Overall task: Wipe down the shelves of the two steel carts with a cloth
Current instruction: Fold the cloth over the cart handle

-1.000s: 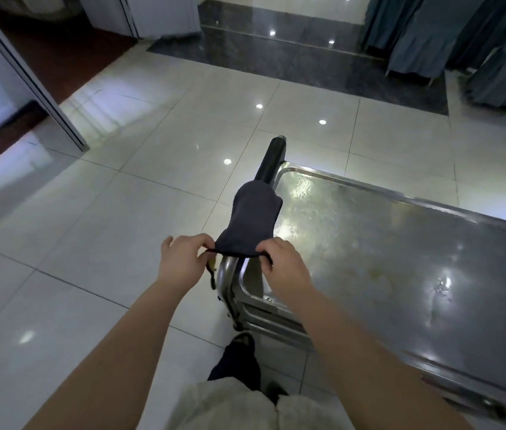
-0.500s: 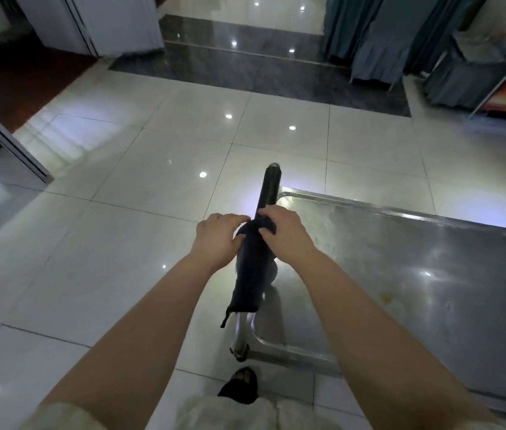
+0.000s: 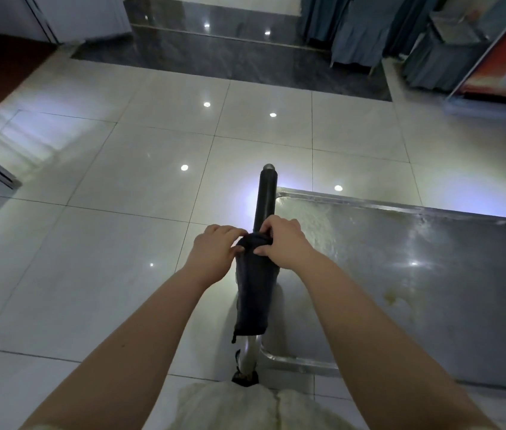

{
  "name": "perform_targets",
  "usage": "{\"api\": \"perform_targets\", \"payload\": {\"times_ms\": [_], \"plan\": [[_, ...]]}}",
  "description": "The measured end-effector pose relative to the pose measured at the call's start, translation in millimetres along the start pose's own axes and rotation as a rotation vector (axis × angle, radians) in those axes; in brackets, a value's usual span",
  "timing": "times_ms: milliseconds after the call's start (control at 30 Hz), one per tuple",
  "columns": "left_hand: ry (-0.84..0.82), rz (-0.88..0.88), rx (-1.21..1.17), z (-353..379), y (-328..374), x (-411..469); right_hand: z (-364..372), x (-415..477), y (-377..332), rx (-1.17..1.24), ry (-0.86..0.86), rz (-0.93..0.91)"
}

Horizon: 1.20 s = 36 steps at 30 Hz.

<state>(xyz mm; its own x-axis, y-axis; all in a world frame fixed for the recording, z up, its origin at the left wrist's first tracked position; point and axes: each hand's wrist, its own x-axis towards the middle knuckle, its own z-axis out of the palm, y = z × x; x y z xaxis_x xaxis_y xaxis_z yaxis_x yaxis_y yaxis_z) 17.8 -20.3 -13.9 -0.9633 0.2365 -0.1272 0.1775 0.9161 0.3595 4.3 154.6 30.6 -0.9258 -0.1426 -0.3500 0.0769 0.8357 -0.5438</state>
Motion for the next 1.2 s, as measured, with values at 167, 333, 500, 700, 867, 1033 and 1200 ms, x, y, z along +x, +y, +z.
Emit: {"api": "perform_targets", "payload": {"times_ms": [167, 333, 500, 700, 867, 1033, 1200], "plan": [[-0.109, -0.057, -0.191, -12, 6, -1, -10, -4, -7, -0.163, -0.031, -0.018], [0.116, 0.028, -0.207, -39, 19, -14, -27, -26, -3, -0.06, 0.063, -0.181], [0.306, 0.151, -0.169, -66, 56, -30, -48, -65, 6, 0.087, 0.133, -0.312], [0.472, 0.326, -0.045, -83, 132, -49, -84, -126, 46, -0.104, 0.472, -0.409], [0.523, 0.452, 0.01, -75, 216, -57, -117, -182, 105, -0.142, 0.62, -0.38], [0.426, 0.517, -0.066, -30, 293, -63, -156, -243, 174, -0.137, 0.687, -0.27], [0.343, 0.58, -0.149, 23, 378, -76, -174, -303, 250, -0.117, 0.738, -0.149]]}}
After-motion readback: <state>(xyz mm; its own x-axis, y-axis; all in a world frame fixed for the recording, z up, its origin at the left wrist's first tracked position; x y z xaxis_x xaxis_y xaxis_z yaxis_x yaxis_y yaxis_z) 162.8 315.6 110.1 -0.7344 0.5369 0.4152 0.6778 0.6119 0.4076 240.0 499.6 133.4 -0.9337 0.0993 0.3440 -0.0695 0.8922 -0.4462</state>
